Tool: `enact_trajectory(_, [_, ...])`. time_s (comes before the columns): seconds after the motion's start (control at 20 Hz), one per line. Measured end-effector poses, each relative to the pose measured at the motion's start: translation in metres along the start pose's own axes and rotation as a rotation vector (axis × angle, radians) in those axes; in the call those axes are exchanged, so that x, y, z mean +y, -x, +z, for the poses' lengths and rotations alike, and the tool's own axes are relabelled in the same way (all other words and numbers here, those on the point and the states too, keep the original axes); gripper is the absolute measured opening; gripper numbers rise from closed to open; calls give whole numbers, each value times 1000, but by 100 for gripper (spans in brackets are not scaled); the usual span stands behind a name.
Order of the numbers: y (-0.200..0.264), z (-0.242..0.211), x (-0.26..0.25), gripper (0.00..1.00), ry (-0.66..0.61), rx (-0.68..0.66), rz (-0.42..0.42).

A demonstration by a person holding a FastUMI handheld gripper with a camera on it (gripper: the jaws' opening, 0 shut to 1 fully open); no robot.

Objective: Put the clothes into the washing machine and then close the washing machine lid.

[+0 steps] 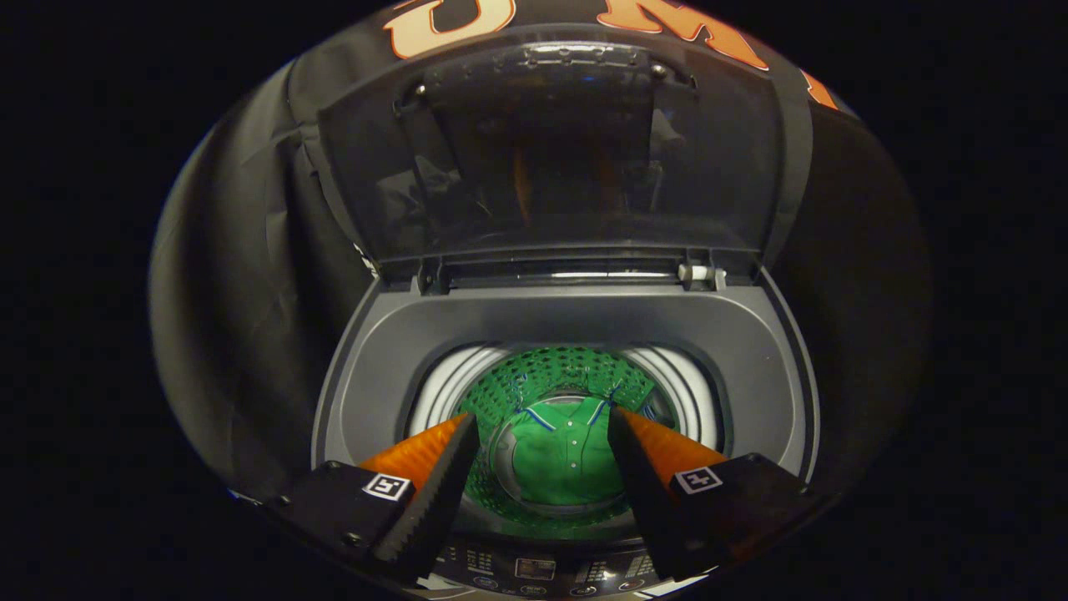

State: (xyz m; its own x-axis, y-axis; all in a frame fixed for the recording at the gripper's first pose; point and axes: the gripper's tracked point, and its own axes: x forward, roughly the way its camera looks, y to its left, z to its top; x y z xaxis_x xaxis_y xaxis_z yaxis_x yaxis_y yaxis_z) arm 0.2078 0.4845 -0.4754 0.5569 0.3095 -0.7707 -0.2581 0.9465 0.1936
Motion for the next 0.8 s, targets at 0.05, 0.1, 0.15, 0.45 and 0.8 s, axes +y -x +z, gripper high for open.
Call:
enact_trajectory(0.05, [7,9,1,99,-3,-33,5])
enact_trajectory(0.1, [16,18,3,99,-5,-70,11])
enact_trajectory(0.15, [26,30,6,99,-4,-111,20])
enact_trajectory(0.45, [103,119,23,99,16,-387,64])
enact_trajectory(0.8, [201,241,37,98,30,-640,101])
